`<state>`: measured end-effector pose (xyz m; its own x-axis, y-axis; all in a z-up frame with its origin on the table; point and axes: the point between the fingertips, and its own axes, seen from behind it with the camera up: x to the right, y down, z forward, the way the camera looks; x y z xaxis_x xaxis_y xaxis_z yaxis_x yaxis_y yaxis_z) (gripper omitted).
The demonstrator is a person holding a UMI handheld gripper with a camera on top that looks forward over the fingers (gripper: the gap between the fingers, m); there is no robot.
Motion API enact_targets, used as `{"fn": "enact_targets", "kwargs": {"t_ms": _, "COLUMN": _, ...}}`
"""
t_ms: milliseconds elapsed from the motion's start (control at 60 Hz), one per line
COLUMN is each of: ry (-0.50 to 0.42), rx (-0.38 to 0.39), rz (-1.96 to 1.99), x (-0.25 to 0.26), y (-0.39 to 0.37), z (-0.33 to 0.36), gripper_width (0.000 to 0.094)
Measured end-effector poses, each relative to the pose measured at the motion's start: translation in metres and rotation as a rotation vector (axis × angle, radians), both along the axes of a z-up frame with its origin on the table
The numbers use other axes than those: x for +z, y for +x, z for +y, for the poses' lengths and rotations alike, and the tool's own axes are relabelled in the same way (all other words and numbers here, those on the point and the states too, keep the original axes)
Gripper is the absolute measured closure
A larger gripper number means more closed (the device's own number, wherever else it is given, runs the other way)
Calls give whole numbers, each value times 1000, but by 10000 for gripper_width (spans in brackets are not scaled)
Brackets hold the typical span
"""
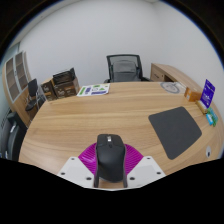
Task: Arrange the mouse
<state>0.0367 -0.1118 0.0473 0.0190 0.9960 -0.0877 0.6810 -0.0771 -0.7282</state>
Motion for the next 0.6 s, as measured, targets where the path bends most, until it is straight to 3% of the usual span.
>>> {"fn": "enact_targets", "kwargs": {"t_ms": 100, "ry": -1, "rx": -18, "rz": 58, "x": 47, "y": -22, "z": 30, "gripper_width": 616}}
{"fn": "enact_targets", "kwargs": {"t_ms": 300, "ry": 98, "rx": -155, "rz": 156, "x": 102, "y": -71, "z": 162, "gripper_width": 618}}
{"fn": "enact_targets", "kwargs": {"t_ms": 433, "ry": 117, "rx": -242, "rz": 128, "x": 82, "y": -85, "z": 240, "gripper_width": 619}}
{"fn": "enact_targets", "kwargs": {"t_ms": 600, "ry": 135, "rx": -286, "rz": 38, "x": 22, "y": -82, "z": 293, "gripper_width": 618}}
